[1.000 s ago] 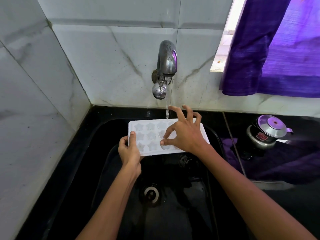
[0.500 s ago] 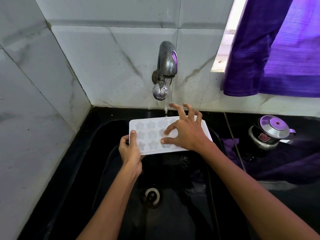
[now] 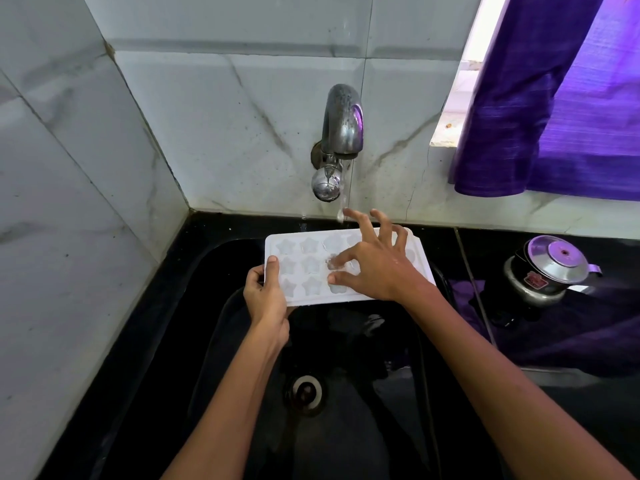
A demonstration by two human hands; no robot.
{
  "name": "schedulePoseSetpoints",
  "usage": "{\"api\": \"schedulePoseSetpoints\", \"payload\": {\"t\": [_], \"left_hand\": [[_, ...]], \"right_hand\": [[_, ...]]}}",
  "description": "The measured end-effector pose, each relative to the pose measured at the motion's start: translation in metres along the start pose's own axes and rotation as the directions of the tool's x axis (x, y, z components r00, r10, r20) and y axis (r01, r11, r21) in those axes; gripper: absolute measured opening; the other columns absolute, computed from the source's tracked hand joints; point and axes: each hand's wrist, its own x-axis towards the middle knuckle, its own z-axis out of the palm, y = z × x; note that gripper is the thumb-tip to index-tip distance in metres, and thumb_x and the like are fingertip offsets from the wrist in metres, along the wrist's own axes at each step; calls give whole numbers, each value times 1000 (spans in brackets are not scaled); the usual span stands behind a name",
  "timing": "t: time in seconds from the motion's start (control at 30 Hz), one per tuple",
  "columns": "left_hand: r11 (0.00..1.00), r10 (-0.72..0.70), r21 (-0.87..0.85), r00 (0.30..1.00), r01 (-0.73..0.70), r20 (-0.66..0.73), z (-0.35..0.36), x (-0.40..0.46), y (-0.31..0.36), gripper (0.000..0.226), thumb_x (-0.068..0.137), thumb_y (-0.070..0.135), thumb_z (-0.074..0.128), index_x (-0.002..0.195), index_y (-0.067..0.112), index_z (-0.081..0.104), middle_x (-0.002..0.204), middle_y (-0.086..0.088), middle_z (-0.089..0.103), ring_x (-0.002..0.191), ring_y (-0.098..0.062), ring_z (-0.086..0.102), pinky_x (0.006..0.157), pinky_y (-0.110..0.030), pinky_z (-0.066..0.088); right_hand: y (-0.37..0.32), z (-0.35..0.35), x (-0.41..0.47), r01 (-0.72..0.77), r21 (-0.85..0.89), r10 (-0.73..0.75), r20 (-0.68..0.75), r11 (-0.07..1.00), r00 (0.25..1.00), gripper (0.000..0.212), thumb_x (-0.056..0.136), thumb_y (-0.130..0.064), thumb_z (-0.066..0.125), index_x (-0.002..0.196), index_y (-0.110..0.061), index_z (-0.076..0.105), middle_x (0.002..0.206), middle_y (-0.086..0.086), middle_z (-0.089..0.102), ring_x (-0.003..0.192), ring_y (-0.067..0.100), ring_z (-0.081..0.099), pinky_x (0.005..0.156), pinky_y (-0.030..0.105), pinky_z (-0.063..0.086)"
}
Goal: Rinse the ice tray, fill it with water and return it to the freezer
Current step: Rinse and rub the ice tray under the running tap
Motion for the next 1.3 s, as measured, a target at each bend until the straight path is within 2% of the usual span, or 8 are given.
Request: {"api": "schedulePoseSetpoints", "payload": {"t": [0.23, 0.33, 0.53, 0.7, 0.9, 1.07, 1.2, 1.3], "left_hand": [[1000, 18, -25, 1000, -18, -6, -5, -5, 2, 24, 94, 33, 53, 103, 11, 48, 93, -4, 65, 82, -19, 65, 68, -39, 57], [999, 30, -36, 999, -31, -9, -5, -5, 3, 23, 94, 33, 53, 101, 11, 48, 92, -4, 65, 80, -19, 65, 65, -38, 57], [997, 74, -26, 996, -76, -45, -2, 1, 5, 19, 94, 32, 54, 93, 13, 48, 89, -4, 64, 80, -20, 64, 65, -37, 55], [998, 58, -27, 997, -59, -43, 1, 6, 1, 17, 94, 32, 54, 87, 18, 48, 89, -4, 65, 79, -19, 64, 71, -41, 55], [999, 44, -11, 999, -44, -30, 7, 7, -6, 18, 94, 33, 54, 91, 17, 49, 91, -4, 65, 82, -21, 65, 68, -40, 56], [999, 43, 1, 999, -43, -31, 8, 5, -9, 20, 94, 33, 54, 94, 14, 49, 89, -2, 64, 80, -19, 64, 68, -38, 56], [999, 41, 0, 999, -41, -23, 9, 5, -7, 21, 94, 33, 53, 98, 12, 48, 87, -1, 64, 77, -16, 63, 60, -33, 54], [999, 38, 13, 999, -37, -25, 9, 4, -8, 21, 94, 34, 54, 97, 14, 49, 90, -2, 64, 81, -19, 64, 67, -38, 56]], "right_hand": [[-11, 10, -16, -17, 165, 67, -301, 986, 951, 14, 65, -47, 79, 67, -34, 73, 151, -19, 21, 138, 17, 4, 105, 35, 2], [-14, 18, -28, -59, 155, 100, -272, 986, 957, 15, 76, -51, 69, 75, -36, 73, 154, -15, 15, 139, 18, -4, 105, 37, -1], [-13, 28, -40, -43, -35, 38, -120, 998, 992, 51, 78, -75, 45, 117, -46, 61, 159, -8, -4, 140, 25, -19, 110, 50, -5], [-10, 35, -33, -24, 24, 29, -266, 999, 964, 27, 67, -56, 74, 89, -39, 72, 156, -3, 22, 140, 28, -2, 108, 53, 5], [-6, 32, -33, -46, -67, 37, -123, 997, 992, 32, 82, -54, 61, 111, -41, 66, 160, -9, -6, 138, 24, -21, 109, 50, -8], [-2, 33, -34, -108, -19, 101, -229, 994, 968, 33, 59, -61, 76, 83, -39, 74, 157, -7, 18, 140, 29, -2, 108, 52, 3], [-4, 33, -35, -73, -67, 64, -129, 995, 990, 35, 76, -60, 64, 106, -43, 68, 160, -7, 0, 138, 26, -16, 109, 52, -5], [-3, 30, -34, -88, -56, 79, -150, 995, 985, 34, 69, -61, 70, 96, -40, 72, 159, -12, 2, 139, 24, -16, 109, 49, -6]]}}
